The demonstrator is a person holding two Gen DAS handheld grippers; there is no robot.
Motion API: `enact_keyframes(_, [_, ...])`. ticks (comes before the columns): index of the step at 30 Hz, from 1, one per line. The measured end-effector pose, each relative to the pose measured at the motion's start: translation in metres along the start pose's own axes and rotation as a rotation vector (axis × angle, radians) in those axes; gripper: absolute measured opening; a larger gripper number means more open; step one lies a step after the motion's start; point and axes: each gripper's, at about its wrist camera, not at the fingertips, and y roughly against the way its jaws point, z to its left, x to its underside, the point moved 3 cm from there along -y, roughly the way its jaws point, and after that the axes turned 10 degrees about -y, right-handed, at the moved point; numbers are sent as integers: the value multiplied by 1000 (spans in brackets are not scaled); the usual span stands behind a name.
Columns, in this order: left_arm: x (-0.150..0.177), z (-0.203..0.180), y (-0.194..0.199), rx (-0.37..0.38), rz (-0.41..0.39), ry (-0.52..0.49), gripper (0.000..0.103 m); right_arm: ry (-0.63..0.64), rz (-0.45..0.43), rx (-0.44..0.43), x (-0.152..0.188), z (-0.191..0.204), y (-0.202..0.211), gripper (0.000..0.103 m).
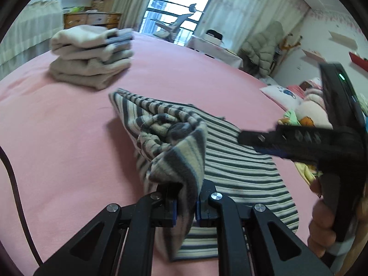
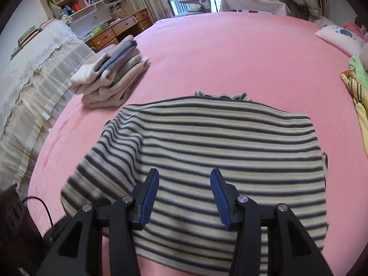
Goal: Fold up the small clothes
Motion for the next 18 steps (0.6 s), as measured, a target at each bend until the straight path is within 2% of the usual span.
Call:
enact_keyframes(5, [1,-41,-23,29,18,-44,9,-30,42,-53,-29,-20,-4,47])
enact_keyframes(8, [6,-60,-39,48,46,-67,9,-41,75,-96,-42,-33,-10,53])
enact_keyframes(10, [9,-73,-48,48,56,-93,9,-41,73,-78,-49,-43,-13,54])
enact_keyframes(12, [13,-84,-55,48,64,-115,9,-40,94,-97,-54,-52,-18,57])
enact_keyframes(15, [18,-89,-61,44,75,-119,9,-46,137,-136,-60,-65,-29,57])
enact_keyframes(18, [20,-84,-66,39,91,-100,9,0,172,-170,-62,-62,-35,57])
